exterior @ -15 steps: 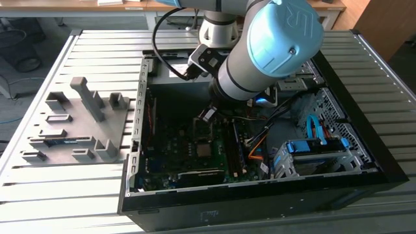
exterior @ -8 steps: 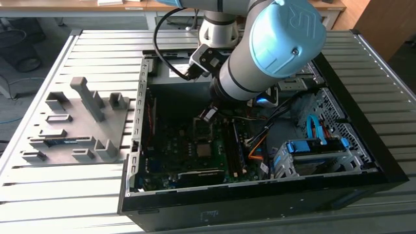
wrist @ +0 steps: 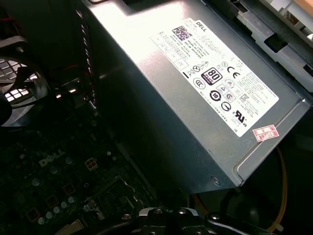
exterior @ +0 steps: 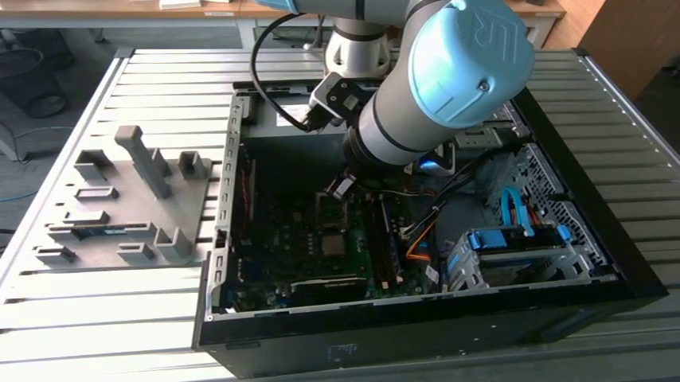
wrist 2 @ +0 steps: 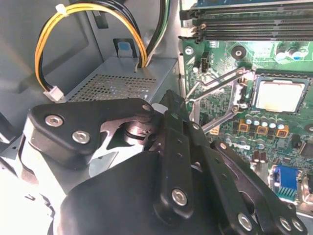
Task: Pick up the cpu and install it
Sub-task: 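Close the cpu cover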
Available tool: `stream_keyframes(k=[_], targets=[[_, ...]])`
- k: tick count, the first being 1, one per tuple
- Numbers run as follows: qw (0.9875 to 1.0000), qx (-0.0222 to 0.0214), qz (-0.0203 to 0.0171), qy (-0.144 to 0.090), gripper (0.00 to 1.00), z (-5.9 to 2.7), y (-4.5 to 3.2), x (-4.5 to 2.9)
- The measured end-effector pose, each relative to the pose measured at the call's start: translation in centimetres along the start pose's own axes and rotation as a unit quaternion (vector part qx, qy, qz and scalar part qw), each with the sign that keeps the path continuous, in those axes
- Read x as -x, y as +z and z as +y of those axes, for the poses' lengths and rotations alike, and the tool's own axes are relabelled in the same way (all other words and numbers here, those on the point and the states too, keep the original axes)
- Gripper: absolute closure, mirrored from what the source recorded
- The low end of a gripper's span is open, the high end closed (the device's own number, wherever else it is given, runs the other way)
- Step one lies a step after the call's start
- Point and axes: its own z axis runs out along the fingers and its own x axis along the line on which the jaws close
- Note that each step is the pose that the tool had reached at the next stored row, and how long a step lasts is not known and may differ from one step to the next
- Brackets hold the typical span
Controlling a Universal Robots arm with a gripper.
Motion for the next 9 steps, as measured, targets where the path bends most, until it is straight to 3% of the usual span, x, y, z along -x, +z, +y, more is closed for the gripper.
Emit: stream_keyframes(k=[9], targets=[[1.0, 0.0, 0.0001, 0.0, 0.9, 0.01, -0.13, -0.04]])
